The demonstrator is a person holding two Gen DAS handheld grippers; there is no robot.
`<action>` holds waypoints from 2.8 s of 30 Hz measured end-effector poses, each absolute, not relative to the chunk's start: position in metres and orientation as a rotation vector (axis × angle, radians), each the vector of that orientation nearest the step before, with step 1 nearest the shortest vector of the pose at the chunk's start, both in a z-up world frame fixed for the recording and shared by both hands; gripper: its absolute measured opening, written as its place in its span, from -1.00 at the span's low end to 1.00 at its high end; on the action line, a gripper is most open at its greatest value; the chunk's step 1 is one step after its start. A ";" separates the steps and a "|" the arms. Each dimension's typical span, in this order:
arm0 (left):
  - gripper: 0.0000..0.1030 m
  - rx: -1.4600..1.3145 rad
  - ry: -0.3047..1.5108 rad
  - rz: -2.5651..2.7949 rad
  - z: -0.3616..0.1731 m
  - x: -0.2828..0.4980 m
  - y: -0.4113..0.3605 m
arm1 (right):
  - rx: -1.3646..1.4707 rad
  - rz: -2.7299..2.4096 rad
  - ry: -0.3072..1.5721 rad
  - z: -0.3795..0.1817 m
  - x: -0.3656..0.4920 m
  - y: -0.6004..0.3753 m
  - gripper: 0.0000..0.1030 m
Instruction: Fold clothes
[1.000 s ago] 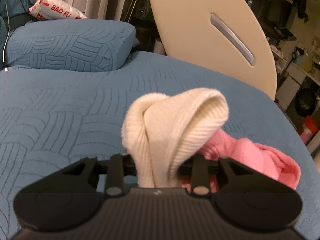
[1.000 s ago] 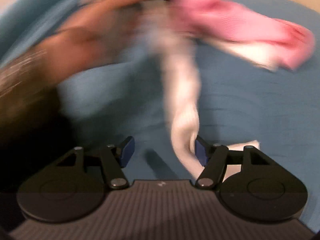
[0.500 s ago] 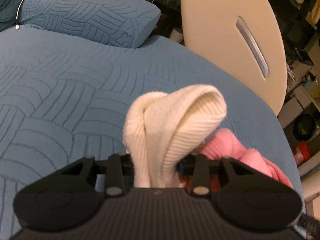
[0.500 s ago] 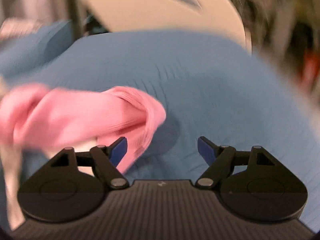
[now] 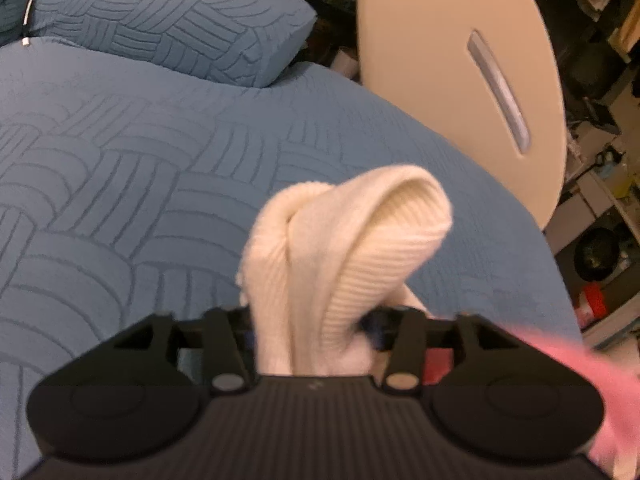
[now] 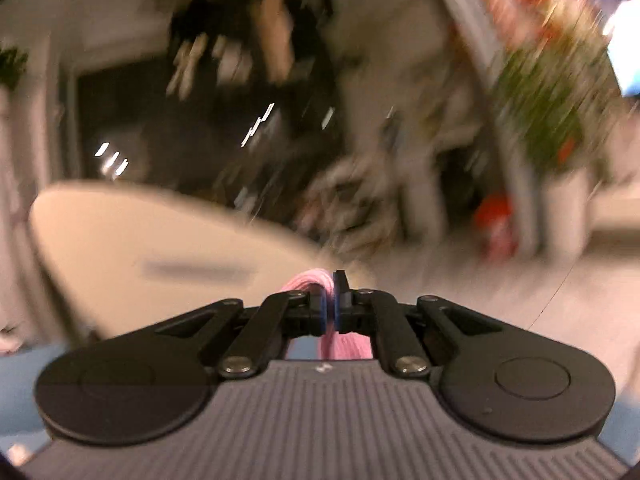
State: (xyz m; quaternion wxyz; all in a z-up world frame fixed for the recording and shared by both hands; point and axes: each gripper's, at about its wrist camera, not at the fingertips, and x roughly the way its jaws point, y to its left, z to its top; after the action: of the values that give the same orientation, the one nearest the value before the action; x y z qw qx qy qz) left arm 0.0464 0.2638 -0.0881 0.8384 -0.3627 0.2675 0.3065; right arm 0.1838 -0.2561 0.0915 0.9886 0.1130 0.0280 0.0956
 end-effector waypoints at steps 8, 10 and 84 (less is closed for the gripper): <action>0.17 -0.618 0.448 0.557 -0.063 0.043 0.236 | -0.011 0.033 0.118 0.084 0.205 -0.301 -0.85; -0.03 -0.637 0.333 0.554 -0.055 0.030 0.238 | 0.017 0.049 0.129 0.092 0.212 -0.301 -0.85; 0.99 -0.730 0.483 0.556 -0.058 0.034 0.245 | 0.189 1.007 0.546 0.026 0.219 -0.054 -0.72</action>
State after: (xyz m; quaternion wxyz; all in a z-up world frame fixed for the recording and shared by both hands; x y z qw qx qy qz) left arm 0.0340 0.2449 -0.0584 0.8686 -0.3488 0.2307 0.2658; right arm 0.2192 -0.0541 0.0259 0.8361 0.0894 0.2578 0.4758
